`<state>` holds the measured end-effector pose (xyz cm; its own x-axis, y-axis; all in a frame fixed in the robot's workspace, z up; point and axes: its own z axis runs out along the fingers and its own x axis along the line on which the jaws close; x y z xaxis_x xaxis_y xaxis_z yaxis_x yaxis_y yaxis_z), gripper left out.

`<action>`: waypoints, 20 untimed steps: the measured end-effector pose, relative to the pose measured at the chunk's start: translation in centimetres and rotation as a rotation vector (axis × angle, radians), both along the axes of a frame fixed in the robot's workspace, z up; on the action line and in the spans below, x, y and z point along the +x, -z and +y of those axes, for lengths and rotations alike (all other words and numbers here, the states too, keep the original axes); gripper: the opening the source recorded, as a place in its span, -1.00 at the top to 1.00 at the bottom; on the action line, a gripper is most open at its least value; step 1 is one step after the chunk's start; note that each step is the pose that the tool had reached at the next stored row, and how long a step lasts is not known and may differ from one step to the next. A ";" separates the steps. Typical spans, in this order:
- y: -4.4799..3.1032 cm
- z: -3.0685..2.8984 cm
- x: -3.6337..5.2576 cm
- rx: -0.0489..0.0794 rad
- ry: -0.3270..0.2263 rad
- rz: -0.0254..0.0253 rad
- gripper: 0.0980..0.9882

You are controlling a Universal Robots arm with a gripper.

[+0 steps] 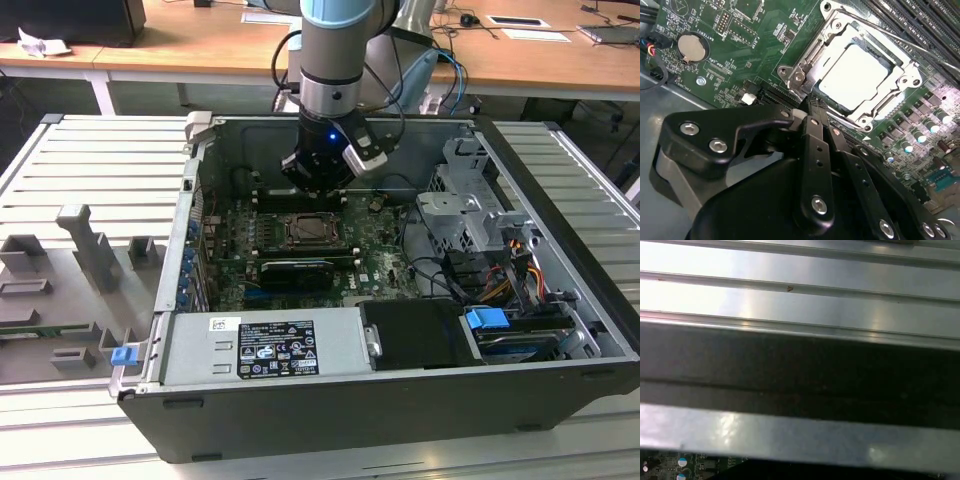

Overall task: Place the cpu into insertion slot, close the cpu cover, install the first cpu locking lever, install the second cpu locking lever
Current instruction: 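Install the second cpu locking lever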

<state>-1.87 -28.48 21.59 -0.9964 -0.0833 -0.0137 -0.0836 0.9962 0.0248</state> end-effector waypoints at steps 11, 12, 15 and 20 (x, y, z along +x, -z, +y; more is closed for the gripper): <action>-2.60 -0.97 0.00 0.000 0.001 0.0003 0.98; -2.59 -1.25 0.00 0.000 0.001 0.0002 0.98; -2.58 -1.97 0.00 0.000 0.001 0.0007 0.98; -2.47 -3.17 0.00 0.010 0.001 0.0083 0.98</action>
<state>-1.87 -31.65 24.06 -0.9966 -0.0826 -0.0062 -0.0828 0.9959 0.0351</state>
